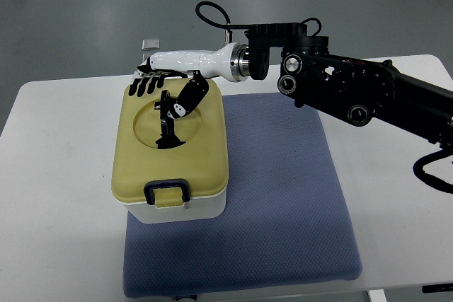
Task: Open white storage box with right hand
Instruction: 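Close the right hand's fingers around the black lid handle, then lift the yellow lid up off the white box with the right hand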
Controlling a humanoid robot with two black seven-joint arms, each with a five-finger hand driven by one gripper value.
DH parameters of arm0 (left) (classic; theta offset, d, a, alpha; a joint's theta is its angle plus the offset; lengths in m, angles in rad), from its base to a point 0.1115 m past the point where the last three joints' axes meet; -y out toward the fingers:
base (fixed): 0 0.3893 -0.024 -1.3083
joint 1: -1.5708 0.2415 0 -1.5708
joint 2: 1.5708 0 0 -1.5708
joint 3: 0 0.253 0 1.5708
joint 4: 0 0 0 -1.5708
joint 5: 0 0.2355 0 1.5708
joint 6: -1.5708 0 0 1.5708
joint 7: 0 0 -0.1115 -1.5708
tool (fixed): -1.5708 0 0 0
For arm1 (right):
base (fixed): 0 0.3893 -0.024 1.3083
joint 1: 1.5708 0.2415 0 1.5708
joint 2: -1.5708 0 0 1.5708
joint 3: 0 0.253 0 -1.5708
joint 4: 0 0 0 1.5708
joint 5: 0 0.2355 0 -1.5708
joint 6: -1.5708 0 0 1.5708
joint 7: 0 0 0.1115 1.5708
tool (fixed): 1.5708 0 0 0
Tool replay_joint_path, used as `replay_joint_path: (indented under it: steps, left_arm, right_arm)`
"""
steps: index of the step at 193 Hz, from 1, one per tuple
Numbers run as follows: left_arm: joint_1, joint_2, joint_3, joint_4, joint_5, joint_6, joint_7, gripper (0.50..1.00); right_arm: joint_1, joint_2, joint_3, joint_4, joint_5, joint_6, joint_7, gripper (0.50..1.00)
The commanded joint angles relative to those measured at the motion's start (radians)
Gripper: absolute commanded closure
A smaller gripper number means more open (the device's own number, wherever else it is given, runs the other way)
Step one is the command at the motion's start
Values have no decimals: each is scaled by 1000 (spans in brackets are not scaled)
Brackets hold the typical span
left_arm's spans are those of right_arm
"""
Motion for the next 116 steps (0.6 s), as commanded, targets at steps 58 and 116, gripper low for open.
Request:
replay_joint_path:
  steps: [58,116]
  left_arm:
    - [0,0,0,0,0,0,0,500]
    - [0,0,2,0,0,0,0,500]
  right_arm:
    - [49,-21,26,8,19,9,6,1000]
    - [150,-155,225,38,53,245,4,1000]
